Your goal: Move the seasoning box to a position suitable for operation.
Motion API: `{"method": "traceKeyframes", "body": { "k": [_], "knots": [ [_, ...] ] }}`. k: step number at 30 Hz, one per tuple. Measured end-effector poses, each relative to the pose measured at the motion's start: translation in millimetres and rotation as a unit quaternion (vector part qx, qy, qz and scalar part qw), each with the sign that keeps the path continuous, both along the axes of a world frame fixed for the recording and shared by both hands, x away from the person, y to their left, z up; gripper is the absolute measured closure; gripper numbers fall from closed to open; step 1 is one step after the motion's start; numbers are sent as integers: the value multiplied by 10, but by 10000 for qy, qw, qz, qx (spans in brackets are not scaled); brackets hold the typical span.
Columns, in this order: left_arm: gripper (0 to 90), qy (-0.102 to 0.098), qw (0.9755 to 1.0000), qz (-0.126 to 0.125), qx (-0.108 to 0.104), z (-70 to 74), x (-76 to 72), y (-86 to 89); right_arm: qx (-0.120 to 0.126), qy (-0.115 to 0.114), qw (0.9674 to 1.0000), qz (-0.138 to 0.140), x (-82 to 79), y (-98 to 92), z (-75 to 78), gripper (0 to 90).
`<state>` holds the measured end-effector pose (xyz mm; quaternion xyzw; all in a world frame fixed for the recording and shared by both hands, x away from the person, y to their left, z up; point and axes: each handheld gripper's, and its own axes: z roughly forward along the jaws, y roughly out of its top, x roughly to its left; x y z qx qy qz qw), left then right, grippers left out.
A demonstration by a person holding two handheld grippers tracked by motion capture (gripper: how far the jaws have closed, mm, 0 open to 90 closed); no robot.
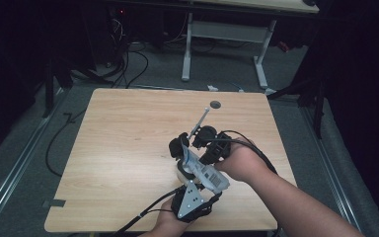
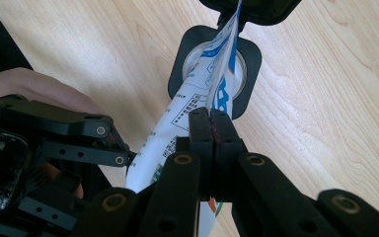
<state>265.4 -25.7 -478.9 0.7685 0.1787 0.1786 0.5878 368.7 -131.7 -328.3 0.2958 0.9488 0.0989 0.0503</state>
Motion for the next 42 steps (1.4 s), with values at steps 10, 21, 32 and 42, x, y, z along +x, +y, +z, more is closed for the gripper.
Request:
{"method": "traceKeyframes", "body": {
  "k": [10, 21, 32, 42],
  "knots": [
    [563, 11, 10000, 8, -31, 13, 10, 7, -18, 2, 10000, 5, 18, 21, -1, 900],
    [565, -13, 10000, 5, -59, 25, 7, 14, -24, -11, 10000, -2, 23, 26, -1, 900],
    [566, -24, 10000, 0, -72, 31, 0, 16, 3, -4, 10000, -5, 19, 18, 5, 900],
    [567, -31, 10000, -1, -78, 36, -2, 21, 2, -16, 10000, 2, 17, 22, 6, 900]
  ]
}}
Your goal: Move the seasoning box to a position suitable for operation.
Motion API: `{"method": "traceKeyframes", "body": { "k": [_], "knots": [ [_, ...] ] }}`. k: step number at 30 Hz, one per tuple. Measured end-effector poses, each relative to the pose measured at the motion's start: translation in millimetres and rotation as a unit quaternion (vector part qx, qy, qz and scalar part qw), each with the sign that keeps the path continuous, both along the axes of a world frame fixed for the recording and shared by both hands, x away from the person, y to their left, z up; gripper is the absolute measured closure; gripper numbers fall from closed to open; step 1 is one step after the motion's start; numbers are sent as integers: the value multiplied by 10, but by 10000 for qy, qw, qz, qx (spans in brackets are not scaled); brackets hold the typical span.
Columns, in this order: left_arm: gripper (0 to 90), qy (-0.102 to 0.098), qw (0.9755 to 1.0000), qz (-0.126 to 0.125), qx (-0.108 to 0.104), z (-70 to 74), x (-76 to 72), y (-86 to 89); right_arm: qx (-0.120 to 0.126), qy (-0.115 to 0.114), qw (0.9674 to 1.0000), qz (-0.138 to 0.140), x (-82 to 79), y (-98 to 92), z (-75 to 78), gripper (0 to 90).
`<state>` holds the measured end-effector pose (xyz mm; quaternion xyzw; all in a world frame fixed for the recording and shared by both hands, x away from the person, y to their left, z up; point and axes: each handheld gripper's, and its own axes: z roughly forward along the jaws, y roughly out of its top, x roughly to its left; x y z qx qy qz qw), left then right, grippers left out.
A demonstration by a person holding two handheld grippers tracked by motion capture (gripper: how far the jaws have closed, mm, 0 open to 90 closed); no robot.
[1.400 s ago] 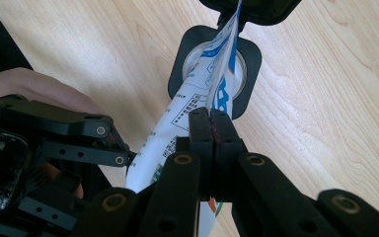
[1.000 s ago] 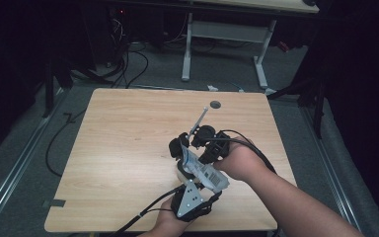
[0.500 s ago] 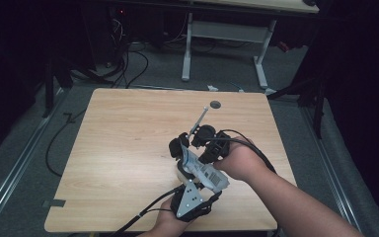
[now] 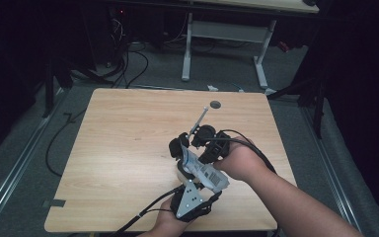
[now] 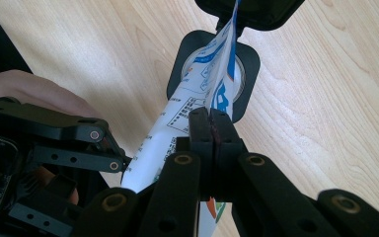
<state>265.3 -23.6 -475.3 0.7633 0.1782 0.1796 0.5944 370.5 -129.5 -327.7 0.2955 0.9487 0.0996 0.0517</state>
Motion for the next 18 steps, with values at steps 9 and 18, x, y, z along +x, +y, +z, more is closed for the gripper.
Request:
{"method": "traceKeyframes", "body": {
  "k": [9, 18],
  "knots": [
    [567, -7, 10000, 5, -10, 6, 0, 4, -8, -3, 10000, 18, 5, 10, -6, 900],
    [568, -15, 10000, 8, -12, 13, 1, 11, -31, -12, 10000, 20, 11, 21, -6, 900]
  ]
}}
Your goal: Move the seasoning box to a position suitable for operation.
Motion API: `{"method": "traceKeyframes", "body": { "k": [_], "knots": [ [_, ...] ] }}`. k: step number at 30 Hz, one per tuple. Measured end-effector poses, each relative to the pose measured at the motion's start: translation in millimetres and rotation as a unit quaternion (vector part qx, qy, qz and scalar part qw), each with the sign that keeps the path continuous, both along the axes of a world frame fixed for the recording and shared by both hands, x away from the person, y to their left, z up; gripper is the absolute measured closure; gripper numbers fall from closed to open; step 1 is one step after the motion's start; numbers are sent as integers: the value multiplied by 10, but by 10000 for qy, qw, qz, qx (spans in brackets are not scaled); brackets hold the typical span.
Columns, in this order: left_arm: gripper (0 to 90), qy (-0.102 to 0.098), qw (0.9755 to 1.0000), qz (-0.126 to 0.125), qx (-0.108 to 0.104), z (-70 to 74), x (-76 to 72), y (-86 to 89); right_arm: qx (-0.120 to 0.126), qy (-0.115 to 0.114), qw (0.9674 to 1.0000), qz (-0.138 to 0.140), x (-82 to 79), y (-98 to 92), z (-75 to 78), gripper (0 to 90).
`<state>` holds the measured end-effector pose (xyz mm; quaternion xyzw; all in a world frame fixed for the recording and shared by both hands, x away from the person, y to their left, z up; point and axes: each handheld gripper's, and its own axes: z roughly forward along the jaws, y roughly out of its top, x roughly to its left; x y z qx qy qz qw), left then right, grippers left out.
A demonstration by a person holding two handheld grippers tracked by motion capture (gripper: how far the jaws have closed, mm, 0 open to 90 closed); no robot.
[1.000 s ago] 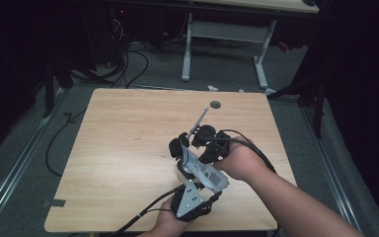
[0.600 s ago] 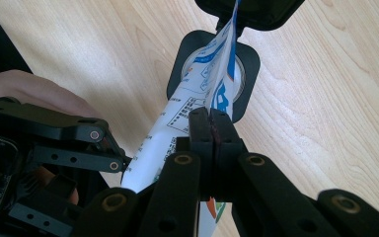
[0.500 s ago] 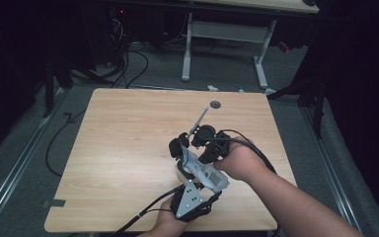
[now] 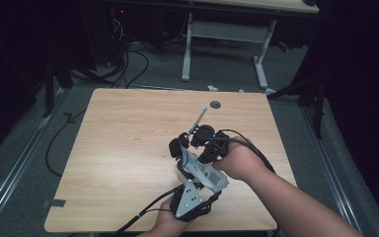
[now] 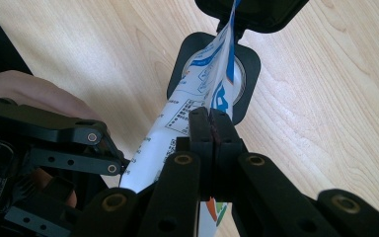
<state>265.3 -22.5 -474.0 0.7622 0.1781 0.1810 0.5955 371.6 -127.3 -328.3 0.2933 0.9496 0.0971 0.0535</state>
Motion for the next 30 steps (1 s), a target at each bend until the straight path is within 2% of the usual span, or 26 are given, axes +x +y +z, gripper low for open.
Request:
{"method": "traceKeyframes", "body": {
  "k": [30],
  "knots": [
    [570, -26, 10000, -20, -12, -21, -13, 15, 15, 5, 10000, 8, -19, 2, 12, 900]
  ]
}}
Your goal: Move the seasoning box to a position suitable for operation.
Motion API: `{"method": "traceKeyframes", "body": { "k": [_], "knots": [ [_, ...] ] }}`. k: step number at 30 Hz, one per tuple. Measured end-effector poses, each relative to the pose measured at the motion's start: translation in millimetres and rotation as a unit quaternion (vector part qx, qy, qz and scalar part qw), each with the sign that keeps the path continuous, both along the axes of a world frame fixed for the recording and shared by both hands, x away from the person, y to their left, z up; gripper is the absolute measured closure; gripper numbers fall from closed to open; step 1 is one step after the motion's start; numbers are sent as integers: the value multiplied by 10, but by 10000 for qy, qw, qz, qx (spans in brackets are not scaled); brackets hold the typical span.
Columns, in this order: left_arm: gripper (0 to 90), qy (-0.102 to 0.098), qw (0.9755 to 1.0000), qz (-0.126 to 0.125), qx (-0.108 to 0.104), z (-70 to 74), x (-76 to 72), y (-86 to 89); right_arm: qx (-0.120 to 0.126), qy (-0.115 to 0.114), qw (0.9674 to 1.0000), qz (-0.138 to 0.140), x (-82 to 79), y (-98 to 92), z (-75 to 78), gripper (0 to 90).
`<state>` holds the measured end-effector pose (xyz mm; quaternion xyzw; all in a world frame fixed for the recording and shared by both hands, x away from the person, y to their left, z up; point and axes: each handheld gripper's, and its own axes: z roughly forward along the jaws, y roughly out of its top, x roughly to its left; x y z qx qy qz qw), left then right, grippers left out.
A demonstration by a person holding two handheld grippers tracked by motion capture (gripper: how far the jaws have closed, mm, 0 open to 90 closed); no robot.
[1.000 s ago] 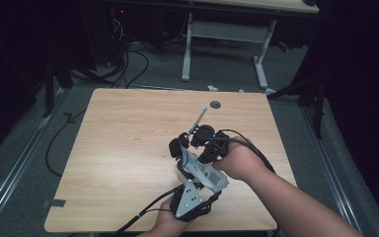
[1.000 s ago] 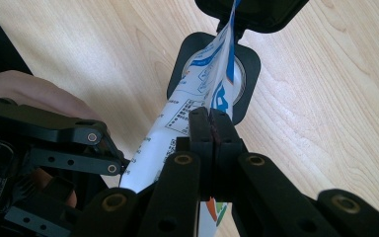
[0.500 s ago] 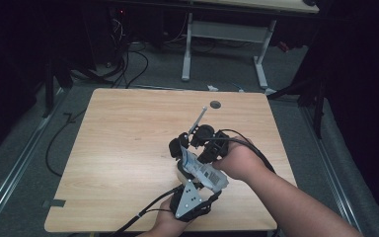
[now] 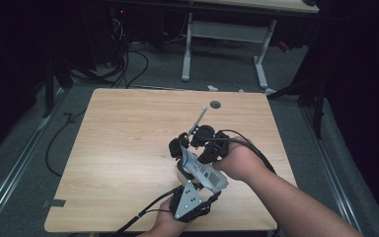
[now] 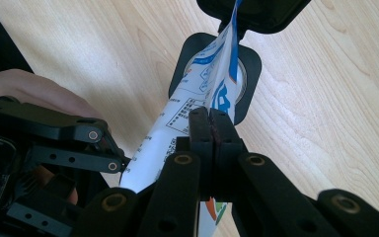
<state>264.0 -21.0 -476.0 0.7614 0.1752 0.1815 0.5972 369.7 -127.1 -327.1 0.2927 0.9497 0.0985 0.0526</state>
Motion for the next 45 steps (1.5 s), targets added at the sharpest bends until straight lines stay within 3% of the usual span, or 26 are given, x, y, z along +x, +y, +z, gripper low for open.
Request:
{"method": "traceKeyframes", "body": {
  "k": [38, 45],
  "knots": [
    [575, 159, 9993, -101, 331, -272, -58, -38, 97, 180, 9996, -194, -145, -207, -130, 900],
    [576, 361, 9987, -126, 341, -306, -22, -38, 101, 193, 9995, -223, -151, -238, -142, 900]
  ]
}}
